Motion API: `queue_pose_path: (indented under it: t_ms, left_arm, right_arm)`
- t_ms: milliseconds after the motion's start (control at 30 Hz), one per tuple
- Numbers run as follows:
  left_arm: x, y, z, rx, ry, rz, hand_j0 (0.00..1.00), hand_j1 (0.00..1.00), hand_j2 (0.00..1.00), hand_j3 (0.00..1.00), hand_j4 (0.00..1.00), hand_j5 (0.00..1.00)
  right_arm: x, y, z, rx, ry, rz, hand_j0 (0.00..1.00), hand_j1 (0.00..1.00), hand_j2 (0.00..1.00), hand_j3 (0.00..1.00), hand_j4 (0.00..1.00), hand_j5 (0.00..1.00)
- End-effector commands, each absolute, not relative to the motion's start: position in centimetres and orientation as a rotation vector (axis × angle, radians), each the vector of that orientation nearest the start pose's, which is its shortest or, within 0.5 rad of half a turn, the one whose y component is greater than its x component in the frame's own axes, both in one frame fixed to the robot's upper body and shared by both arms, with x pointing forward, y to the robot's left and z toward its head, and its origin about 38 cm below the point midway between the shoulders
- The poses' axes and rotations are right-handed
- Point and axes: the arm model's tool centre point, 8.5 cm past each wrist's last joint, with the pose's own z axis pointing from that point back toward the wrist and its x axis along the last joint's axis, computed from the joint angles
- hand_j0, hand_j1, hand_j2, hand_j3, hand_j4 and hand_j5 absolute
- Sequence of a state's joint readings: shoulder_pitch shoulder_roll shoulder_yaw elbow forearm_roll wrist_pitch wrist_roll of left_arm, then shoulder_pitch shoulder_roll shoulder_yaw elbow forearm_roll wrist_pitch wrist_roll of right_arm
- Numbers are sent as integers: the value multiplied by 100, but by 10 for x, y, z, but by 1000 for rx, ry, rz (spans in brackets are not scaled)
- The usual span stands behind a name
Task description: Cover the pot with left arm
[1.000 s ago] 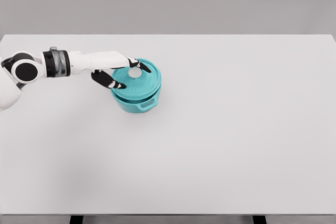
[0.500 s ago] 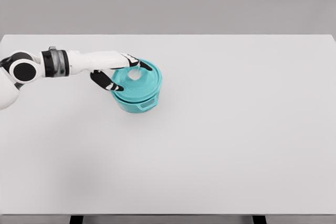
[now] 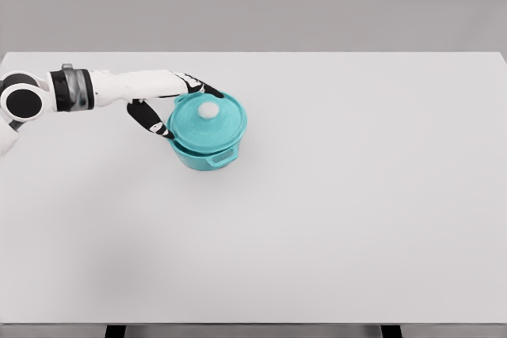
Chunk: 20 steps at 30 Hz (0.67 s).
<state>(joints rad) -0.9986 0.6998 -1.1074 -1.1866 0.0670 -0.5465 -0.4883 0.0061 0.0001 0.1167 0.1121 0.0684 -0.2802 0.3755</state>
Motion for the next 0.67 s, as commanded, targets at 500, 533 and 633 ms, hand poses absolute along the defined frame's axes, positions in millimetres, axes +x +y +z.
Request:
queue_pose_path:
  t_ms: [500,533,633]
  left_arm:
    - [450,329,294,182,-1633,-1814,100,100,100,100,100,100]
    - [443,357,296,237,-1593,-1786,100,100,100,100,100,100]
    - [431,388,282,264,-1564,-1705,100,100,100,100,100,100]
  right_arm:
    - [-20,-240,-253,311,-114,217,100,100,100,100,100,100]
    - [-20,-239,-253,311,-116,217,100,100,100,100,100,100]
    - [-20,-239,-253,311,-116,217,100,100,100,100,100,100]
